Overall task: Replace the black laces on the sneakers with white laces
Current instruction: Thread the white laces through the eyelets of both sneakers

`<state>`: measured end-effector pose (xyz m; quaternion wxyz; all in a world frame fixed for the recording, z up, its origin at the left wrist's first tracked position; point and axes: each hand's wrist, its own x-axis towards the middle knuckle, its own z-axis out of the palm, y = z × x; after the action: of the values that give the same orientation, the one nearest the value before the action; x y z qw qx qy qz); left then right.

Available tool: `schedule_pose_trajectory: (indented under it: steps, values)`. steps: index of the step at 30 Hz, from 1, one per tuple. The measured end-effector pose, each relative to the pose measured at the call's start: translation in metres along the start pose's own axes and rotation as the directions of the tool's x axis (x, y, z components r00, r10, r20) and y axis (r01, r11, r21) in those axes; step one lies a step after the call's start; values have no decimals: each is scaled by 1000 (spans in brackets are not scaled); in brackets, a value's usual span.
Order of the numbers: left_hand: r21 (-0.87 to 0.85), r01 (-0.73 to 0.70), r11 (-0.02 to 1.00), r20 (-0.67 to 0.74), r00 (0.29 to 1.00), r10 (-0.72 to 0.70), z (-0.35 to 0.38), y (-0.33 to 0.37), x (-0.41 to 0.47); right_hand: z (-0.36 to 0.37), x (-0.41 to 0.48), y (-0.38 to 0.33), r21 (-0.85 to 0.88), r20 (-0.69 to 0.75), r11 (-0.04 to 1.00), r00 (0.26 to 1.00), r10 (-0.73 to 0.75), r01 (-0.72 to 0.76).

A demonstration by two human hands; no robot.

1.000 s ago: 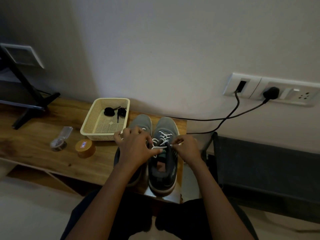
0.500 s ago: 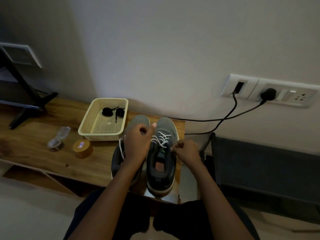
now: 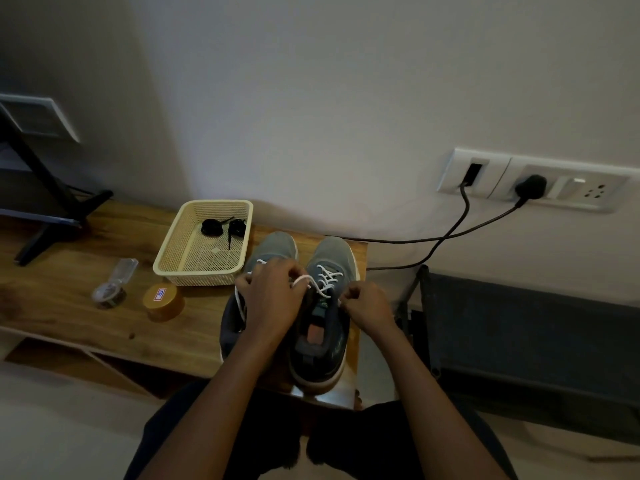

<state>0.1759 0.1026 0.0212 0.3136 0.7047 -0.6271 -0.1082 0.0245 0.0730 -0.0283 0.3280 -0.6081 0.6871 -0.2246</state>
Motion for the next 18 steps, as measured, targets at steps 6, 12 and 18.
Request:
schedule_pose_trajectory:
  steps: [6, 12, 18]
  values:
    - [-428, 62, 902, -33, 996, -84, 17, 2, 4, -6, 1, -2, 7, 92, 999, 995, 41, -42]
    - [-313, 74, 947, -21, 996, -85, 21, -1, 6, -18, -4, -6, 79, 190, 995, 981, 45, -61]
    - [-101, 31, 994, 316, 949, 3, 14, -5, 4, -17, -5, -1, 60, 207, 998, 978, 11, -24]
